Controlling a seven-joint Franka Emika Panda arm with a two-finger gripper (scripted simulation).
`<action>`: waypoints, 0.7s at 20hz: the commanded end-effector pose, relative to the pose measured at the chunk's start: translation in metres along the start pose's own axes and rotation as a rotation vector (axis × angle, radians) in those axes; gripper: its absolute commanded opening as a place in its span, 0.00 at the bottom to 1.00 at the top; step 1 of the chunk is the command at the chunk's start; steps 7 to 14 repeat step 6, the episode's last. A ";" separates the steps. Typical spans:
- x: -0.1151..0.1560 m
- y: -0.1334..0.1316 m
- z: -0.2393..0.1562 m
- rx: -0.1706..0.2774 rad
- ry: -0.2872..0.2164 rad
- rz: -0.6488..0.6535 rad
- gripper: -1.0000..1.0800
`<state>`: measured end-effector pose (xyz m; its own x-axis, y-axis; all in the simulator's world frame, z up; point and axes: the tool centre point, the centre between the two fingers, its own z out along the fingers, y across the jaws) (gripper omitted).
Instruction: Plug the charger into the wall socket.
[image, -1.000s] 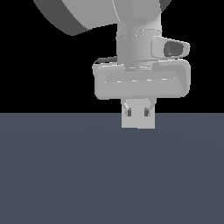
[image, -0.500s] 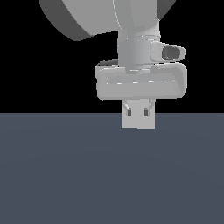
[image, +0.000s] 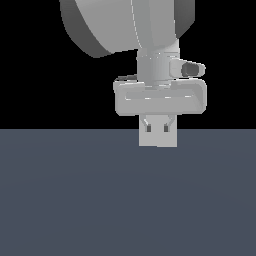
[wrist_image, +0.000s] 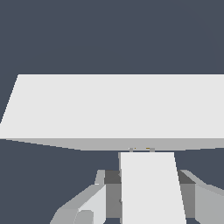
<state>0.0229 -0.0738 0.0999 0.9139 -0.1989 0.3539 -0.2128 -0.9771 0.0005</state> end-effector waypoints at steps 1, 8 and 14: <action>0.004 0.000 0.001 0.000 0.000 0.000 0.00; 0.003 0.000 0.001 0.000 0.000 0.000 0.00; 0.003 0.000 0.001 0.000 0.000 0.000 0.00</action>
